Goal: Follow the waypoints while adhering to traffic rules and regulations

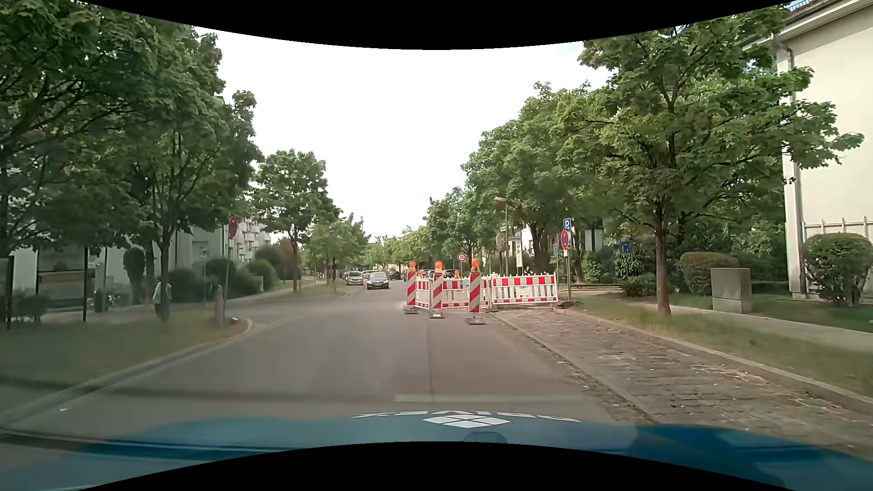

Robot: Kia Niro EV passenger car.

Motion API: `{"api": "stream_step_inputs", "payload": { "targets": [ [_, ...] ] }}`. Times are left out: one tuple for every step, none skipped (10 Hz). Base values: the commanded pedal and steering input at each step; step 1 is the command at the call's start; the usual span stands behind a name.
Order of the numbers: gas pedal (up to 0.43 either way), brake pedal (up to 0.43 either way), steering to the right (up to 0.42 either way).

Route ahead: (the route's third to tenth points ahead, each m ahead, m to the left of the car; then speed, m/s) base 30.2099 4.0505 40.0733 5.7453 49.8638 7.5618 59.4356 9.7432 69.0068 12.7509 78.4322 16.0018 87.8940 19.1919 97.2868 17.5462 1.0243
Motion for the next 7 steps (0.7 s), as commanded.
{"api": "stream_step_inputs", "payload": {
  "targets": [
    [0.0,0.006,-0.004],
    [0.0,0.0,-0.004],
    [0.0,0.0,-0.005],
    [0.0,0.0,-0.005],
    [0.0,0.0,-0.006],
    [0.0,0.0,-0.007],
    [0.047,0.0,-0.008]
  ]
}}
